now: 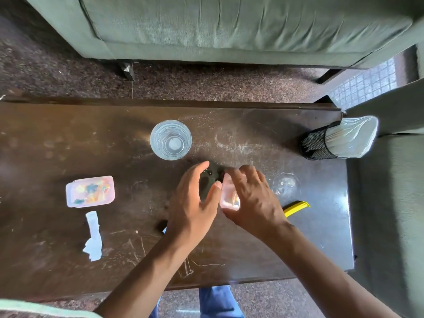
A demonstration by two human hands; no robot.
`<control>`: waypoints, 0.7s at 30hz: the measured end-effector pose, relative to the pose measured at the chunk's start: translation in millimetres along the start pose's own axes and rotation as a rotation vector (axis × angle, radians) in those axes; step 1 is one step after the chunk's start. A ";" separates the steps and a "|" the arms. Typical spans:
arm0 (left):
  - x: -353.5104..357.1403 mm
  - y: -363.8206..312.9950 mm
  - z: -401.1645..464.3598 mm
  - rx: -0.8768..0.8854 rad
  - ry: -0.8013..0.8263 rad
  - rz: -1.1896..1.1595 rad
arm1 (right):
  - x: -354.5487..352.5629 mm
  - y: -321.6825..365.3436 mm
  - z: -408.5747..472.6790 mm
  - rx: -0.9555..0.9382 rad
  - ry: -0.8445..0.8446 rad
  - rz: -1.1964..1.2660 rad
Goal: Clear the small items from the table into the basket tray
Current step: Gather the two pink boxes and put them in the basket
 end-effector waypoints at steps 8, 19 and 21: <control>-14.8 -2.1 8.3 -0.327 0.240 -0.482 | -57.1 41.2 -6.1 -0.147 -0.342 0.395; -71.1 20.5 -9.0 -0.399 0.652 -0.817 | -46.3 93.9 3.7 -0.380 -0.289 0.493; -84.7 29.0 -7.0 -0.407 0.577 -0.822 | -38.7 102.2 6.8 -0.415 -0.253 0.430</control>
Point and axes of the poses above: each hand's wrist, its own z-axis towards the middle knuckle, its own x-axis out of the palm, y = z × x, the point moved 4 cm from there along z, towards the middle knuckle, and after that the axes turned 12 degrees about -x, right-handed, at the moved point
